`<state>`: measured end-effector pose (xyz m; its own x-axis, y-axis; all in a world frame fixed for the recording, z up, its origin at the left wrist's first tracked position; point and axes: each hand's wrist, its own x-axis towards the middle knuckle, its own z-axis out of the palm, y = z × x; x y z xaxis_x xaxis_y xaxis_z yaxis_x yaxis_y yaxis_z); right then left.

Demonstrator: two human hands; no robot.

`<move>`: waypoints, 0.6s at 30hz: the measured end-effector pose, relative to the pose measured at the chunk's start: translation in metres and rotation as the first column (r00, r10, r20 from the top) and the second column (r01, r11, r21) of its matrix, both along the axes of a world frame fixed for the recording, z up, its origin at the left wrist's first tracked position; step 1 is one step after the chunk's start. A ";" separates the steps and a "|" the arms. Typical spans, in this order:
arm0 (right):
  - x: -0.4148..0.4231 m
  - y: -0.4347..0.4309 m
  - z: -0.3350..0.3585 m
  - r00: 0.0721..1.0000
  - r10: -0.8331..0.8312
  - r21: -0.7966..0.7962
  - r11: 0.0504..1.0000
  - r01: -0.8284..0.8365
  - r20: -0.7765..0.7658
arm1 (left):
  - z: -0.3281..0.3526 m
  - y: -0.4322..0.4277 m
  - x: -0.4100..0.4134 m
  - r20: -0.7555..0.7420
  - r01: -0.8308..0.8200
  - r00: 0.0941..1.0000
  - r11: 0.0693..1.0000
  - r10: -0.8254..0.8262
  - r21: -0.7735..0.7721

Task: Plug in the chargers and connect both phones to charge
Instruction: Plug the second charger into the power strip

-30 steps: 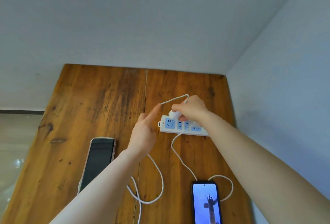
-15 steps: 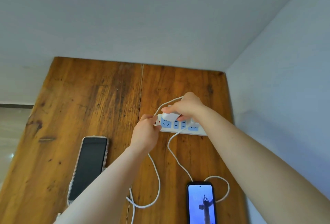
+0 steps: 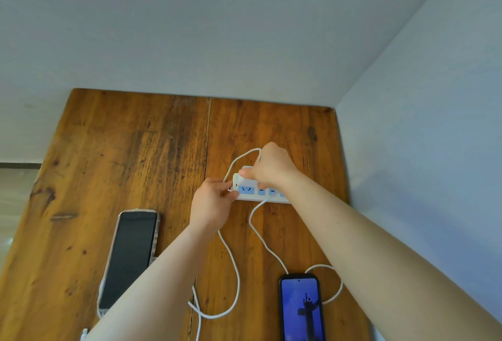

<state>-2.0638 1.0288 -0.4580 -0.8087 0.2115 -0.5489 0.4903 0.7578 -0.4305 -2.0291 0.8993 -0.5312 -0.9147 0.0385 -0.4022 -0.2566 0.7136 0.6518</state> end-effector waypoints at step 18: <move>0.010 -0.010 -0.005 0.995 0.053 0.079 0.996 -0.046 -0.086 | 0.002 0.000 0.000 0.004 -0.019 1.000 1.000 0.019 -0.004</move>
<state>-2.0540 1.0188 -0.4633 -0.8638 0.2090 -0.4584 0.4141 0.8127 -0.4099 -2.0290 0.8994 -0.5292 -0.9135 0.0197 -0.4065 -0.2729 0.7113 0.6477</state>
